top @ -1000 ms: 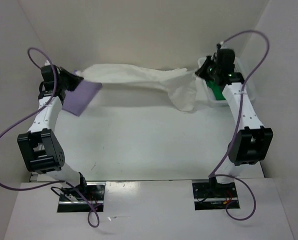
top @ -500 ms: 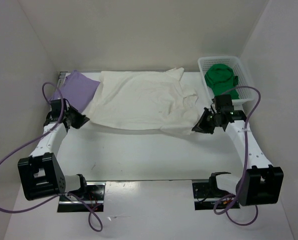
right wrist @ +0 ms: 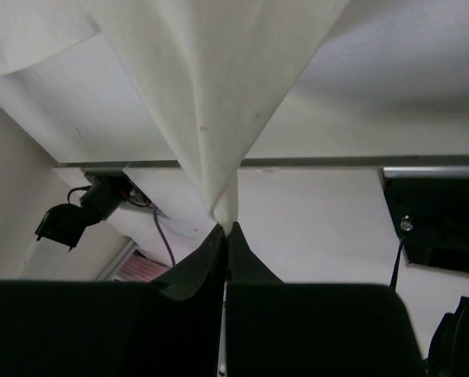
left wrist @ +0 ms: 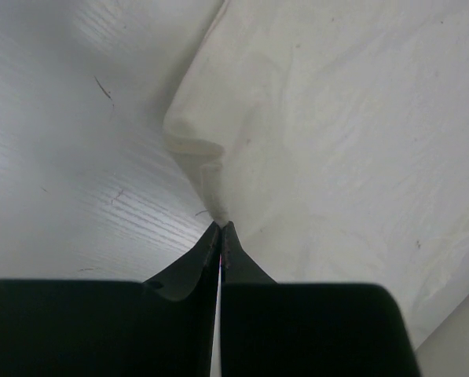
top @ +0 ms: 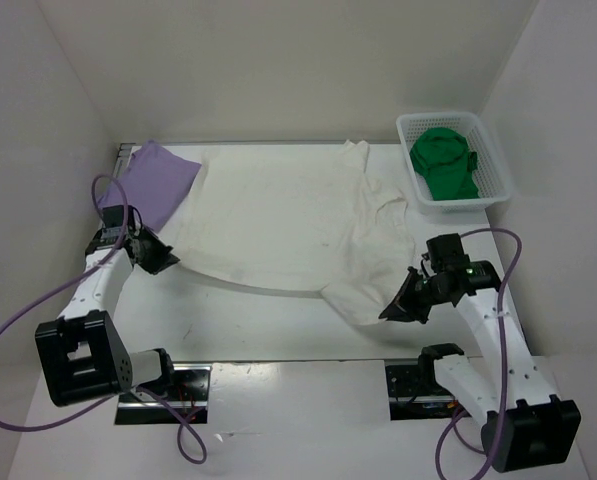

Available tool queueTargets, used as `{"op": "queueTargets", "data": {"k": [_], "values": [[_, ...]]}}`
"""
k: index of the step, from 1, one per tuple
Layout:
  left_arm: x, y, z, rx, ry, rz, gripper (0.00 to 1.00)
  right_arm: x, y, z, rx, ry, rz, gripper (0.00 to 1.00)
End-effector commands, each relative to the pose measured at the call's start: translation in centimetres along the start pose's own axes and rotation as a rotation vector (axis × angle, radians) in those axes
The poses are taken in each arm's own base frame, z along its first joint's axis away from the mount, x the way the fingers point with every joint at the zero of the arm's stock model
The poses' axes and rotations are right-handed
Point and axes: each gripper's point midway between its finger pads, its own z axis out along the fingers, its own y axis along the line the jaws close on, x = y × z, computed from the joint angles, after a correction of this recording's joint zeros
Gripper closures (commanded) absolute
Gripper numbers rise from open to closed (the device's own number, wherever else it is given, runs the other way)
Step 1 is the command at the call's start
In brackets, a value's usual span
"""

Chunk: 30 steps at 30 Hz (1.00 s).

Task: Fold and stack the t-shirts
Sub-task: Flatten out the tshirt, then grap the side of the flattened tshirt closest away from the robot with both arms

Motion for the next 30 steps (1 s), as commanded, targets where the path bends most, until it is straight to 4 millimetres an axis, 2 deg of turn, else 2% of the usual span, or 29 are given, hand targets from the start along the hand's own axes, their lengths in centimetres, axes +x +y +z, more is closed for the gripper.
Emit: {"op": "queueTargets", "data": {"k": [1, 5, 9, 14, 15, 16, 17, 19, 20, 22, 23, 27, 28, 30], "values": [[0.1, -0.1, 0.3, 0.015, 0.023, 0.024, 0.98, 2.9, -0.9, -0.4, 0.018, 0.074, 0.131, 1.0], [0.2, -0.2, 0.6, 0.018, 0.038, 0.031, 1.0, 0.7, 0.0, -0.9, 0.006, -0.051, 0.198, 1.0], [-0.4, -0.6, 0.7, 0.028, 0.025, 0.015, 1.0, -2.8, 1.6, 0.0, -0.033, -0.149, 0.191, 1.0], [-2.3, -2.2, 1.1, 0.068, -0.026, 0.012, 1.0, -9.6, 3.3, 1.0, 0.002, -0.32, 0.144, 1.0], [-3.1, -2.8, 1.2, 0.085, -0.046, 0.005, 1.0, -10.8, 3.3, 1.0, 0.024, -0.354, 0.122, 1.0], [-3.3, -2.9, 1.3, 0.079, -0.063, 0.014, 1.0, -12.1, 4.3, 0.5, 0.016, -0.389, 0.104, 1.0], [-3.7, -2.9, 1.7, 0.068, -0.065, 0.012, 1.0, -13.8, 4.3, 0.9, 0.032, -0.411, 0.108, 1.0], [-4.6, -3.2, 2.2, 0.066, -0.082, 0.014, 1.0, -16.8, 4.2, 0.0, 0.037, -0.468, 0.101, 1.0], [-4.9, -3.5, 2.3, 0.068, -0.084, 0.004, 1.0, -18.4, 4.0, 0.4, 0.043, -0.481, 0.107, 1.0], [-5.2, -4.0, 3.0, 0.078, -0.085, 0.003, 1.0, -20.3, 4.5, 0.1, 0.025, -0.485, 0.08, 1.0], [-5.3, -4.5, 3.1, 0.084, -0.084, 0.011, 1.0, -21.1, 4.5, 1.0, 0.036, -0.472, 0.086, 1.0], [-6.5, -6.9, 3.8, 0.121, -0.116, 0.019, 1.0, -24.3, 5.0, 1.4, 0.048, -0.513, 0.079, 1.0], [-6.6, -6.8, 4.4, 0.111, -0.105, 0.016, 1.0, -25.3, 5.4, 0.8, 0.042, -0.53, 0.074, 1.0], [-6.9, -7.7, 5.6, 0.11, -0.1, 0.031, 1.0, -27.2, 5.7, 1.0, 0.048, -0.551, 0.068, 1.0]]}}
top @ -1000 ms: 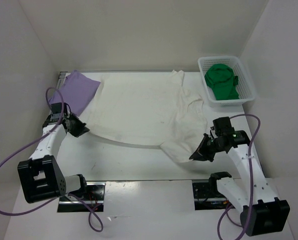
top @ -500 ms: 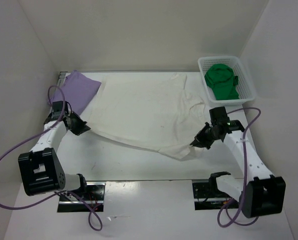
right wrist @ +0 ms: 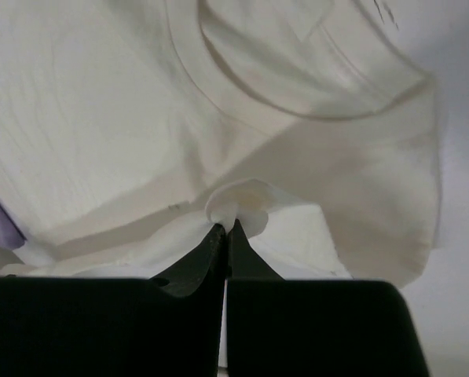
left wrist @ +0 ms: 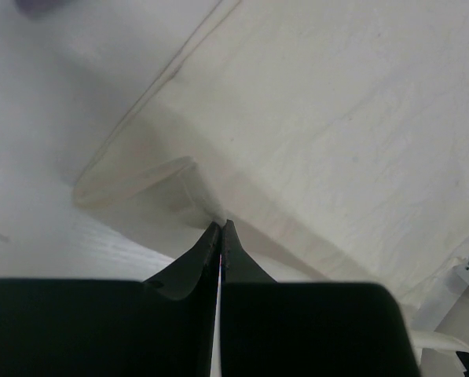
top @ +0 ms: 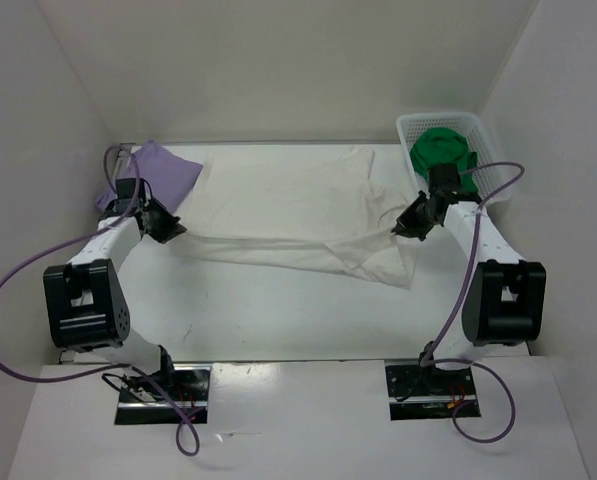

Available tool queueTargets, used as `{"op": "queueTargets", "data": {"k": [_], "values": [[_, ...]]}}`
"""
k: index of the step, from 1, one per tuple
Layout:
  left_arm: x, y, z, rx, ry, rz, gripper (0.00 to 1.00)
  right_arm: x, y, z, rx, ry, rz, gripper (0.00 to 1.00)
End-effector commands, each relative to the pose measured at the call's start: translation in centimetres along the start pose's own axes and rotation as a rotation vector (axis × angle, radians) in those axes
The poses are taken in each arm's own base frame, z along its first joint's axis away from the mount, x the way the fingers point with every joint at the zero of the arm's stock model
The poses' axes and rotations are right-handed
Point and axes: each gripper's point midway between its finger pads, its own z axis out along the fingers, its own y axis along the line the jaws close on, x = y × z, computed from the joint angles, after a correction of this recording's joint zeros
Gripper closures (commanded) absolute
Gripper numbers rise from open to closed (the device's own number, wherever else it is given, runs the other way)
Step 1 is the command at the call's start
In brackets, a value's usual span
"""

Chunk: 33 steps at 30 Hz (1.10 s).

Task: Fold and stack the t-shirts
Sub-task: Grap the side of the flattened tshirt closest away from the robot with both arms, then fold the flattened tshirt in 1/3 of the way

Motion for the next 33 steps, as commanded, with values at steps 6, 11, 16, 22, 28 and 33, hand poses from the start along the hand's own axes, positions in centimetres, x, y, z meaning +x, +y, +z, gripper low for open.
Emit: {"op": "queueTargets", "data": {"k": [6, 11, 16, 22, 28, 33], "values": [[-2.8, -2.2, 3.8, 0.017, -0.049, 0.002, 1.0, -7.5, 4.0, 1.6, -0.055, -0.165, -0.074, 1.0], [-3.7, -1.7, 5.6, -0.017, -0.061, 0.008, 0.98, -7.9, 3.6, 4.2, -0.032, -0.141, -0.078, 1.0], [-4.3, -3.8, 6.1, 0.033, -0.083, 0.034, 0.97, -9.5, 4.2, 4.9, -0.021, -0.177, -0.09, 1.0], [-4.3, -3.5, 7.6, -0.025, -0.08, 0.044, 0.9, -9.1, 3.5, 5.3, -0.009, -0.167, -0.097, 0.89], [-5.6, -4.0, 3.5, 0.002, -0.192, 0.047, 0.42, -9.7, 6.3, 1.5, -0.106, -0.204, -0.141, 0.62], [-5.5, -3.8, -2.0, 0.029, -0.268, 0.079, 0.48, -7.5, 5.8, -2.5, -0.151, -0.219, -0.16, 0.68]]}}
